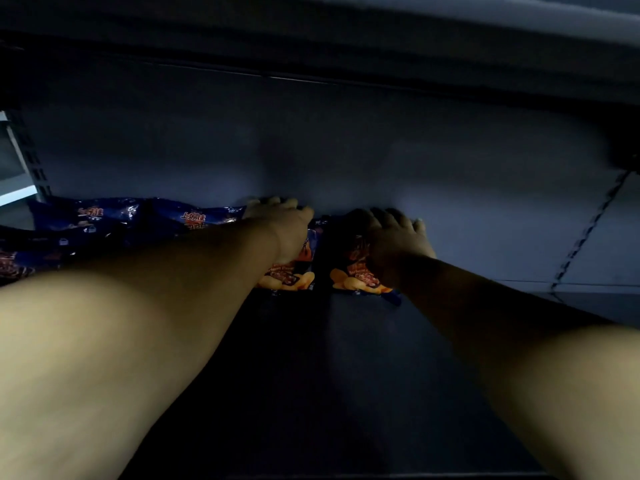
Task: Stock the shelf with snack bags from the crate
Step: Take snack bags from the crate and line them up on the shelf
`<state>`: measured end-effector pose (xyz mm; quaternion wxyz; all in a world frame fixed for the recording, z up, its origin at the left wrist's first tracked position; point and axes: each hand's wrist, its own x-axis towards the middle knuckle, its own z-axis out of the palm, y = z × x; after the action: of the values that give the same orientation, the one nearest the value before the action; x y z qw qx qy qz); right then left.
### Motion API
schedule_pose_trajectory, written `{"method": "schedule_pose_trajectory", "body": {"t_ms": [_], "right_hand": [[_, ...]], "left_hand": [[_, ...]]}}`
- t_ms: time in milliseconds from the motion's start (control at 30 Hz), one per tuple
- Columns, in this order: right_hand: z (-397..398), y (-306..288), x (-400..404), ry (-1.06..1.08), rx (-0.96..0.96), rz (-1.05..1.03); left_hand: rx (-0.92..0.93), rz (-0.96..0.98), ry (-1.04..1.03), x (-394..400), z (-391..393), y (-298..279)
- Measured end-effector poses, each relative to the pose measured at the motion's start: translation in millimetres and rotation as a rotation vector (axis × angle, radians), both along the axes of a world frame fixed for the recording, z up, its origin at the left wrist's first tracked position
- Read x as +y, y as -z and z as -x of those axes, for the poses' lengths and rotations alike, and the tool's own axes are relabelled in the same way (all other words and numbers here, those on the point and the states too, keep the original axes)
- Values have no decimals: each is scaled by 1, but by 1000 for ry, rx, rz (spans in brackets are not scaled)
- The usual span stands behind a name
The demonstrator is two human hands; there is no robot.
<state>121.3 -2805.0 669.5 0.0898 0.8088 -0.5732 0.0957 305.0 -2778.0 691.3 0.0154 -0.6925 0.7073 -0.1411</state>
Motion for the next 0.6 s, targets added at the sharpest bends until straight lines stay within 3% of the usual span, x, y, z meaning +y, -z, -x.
{"method": "schedule_pose_trajectory", "body": {"t_ms": [600], "right_hand": [[19,-14,98,19,3,-164]], "left_hand": [[348,11,25,99,53,-7]]}}
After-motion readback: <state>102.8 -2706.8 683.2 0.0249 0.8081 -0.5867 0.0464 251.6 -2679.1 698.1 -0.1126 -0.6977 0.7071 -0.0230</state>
